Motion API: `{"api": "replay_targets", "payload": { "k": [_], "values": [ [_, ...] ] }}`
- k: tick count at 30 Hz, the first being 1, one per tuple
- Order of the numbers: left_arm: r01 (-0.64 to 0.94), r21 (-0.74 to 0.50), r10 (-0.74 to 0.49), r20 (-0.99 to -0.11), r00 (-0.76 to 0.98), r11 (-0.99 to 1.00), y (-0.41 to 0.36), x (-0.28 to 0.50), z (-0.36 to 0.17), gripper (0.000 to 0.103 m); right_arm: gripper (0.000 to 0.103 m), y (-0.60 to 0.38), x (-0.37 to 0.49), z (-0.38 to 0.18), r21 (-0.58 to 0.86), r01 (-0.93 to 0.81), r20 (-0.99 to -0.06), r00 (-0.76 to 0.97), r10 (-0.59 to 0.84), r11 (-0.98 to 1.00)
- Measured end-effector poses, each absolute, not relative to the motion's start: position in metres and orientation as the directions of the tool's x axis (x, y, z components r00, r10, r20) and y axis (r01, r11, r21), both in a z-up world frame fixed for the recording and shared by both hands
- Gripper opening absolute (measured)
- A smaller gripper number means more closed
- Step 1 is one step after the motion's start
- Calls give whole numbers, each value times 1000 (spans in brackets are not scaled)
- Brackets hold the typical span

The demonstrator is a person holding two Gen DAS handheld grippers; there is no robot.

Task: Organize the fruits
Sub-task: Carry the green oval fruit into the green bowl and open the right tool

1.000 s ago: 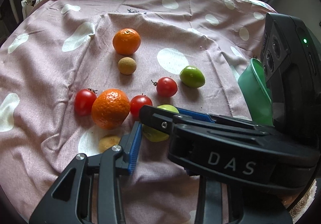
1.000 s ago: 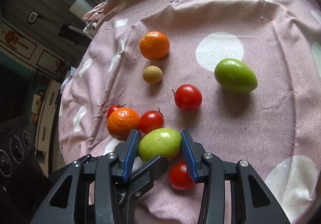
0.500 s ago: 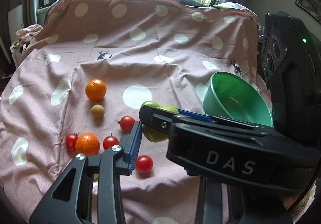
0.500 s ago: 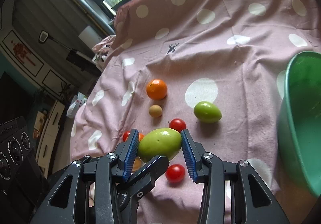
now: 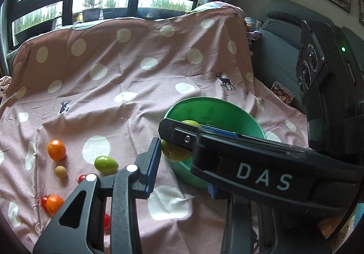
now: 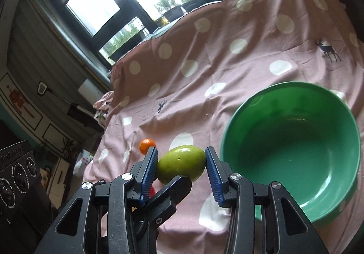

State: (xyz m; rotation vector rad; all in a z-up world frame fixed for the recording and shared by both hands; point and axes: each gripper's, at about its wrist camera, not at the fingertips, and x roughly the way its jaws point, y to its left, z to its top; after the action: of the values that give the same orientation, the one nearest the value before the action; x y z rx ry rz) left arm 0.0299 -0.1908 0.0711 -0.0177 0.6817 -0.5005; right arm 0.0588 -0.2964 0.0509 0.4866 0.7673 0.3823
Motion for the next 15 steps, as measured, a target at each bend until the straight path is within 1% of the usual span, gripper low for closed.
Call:
{"api": "replay_targets", "payload": {
  "k": [8, 15],
  "values": [
    [531, -163, -511, -600, 616, 832, -233, 36, 72, 35, 45, -340, 54, 49, 558, -52, -557, 716, 420, 828],
    [572, -192, -551, -620, 559, 797, -257, 47, 62, 35, 46, -368, 54, 39, 560, 23, -582, 722, 374, 828]
  ]
}}
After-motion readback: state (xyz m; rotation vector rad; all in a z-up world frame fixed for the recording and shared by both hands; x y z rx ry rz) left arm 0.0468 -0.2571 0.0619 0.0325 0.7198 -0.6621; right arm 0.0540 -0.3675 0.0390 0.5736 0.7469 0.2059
